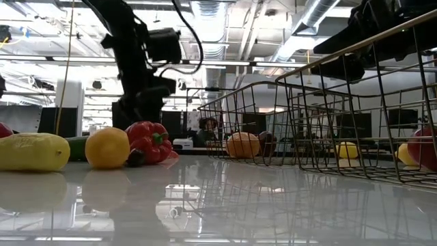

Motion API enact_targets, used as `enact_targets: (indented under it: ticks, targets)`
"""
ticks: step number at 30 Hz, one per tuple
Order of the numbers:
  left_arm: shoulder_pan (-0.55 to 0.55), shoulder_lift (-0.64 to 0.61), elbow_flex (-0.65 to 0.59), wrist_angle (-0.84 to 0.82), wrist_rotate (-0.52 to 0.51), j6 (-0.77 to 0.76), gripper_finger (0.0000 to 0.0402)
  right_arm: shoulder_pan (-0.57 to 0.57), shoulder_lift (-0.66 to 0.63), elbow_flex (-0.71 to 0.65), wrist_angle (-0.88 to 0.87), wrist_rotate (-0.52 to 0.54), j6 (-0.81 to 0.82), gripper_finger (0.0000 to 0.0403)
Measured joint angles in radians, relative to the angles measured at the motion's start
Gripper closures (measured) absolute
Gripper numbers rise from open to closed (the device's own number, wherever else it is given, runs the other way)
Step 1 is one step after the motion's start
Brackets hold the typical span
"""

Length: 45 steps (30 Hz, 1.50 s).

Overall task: Sort produce into baskets
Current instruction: Put the carrot into the left wire basket

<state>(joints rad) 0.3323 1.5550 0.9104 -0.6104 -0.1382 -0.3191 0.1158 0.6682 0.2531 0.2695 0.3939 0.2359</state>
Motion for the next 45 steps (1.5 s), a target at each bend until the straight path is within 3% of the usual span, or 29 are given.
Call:
enact_targets:
  ticks: [13, 25, 31, 39, 45]
  targets:
    - [0.016, 0.067, 0.000, -0.011, 0.000, 0.057, 0.0127, -0.001, 0.000, 0.000, -0.002, 0.000, 0.000, 0.0017]
    - [0.015, 0.045, 0.005, -0.032, -0.004, 0.100, 0.0256, 0.000, 0.000, 0.000, -0.003, 0.000, 0.000, 0.0017]
    - [0.015, -0.018, 0.010, -0.033, -0.009, 0.106, 0.0293, 0.000, 0.000, 0.000, -0.004, 0.000, 0.001, 0.0017]
    - [0.015, -0.161, 0.010, -0.052, -0.045, 0.109, 0.0296, -0.002, 0.000, 0.000, -0.001, 0.000, 0.002, 0.0017]
    - [0.015, -0.252, 0.010, 0.035, -0.177, 0.142, 0.0296, -0.002, 0.000, 0.000, 0.003, 0.001, 0.002, 0.0017]
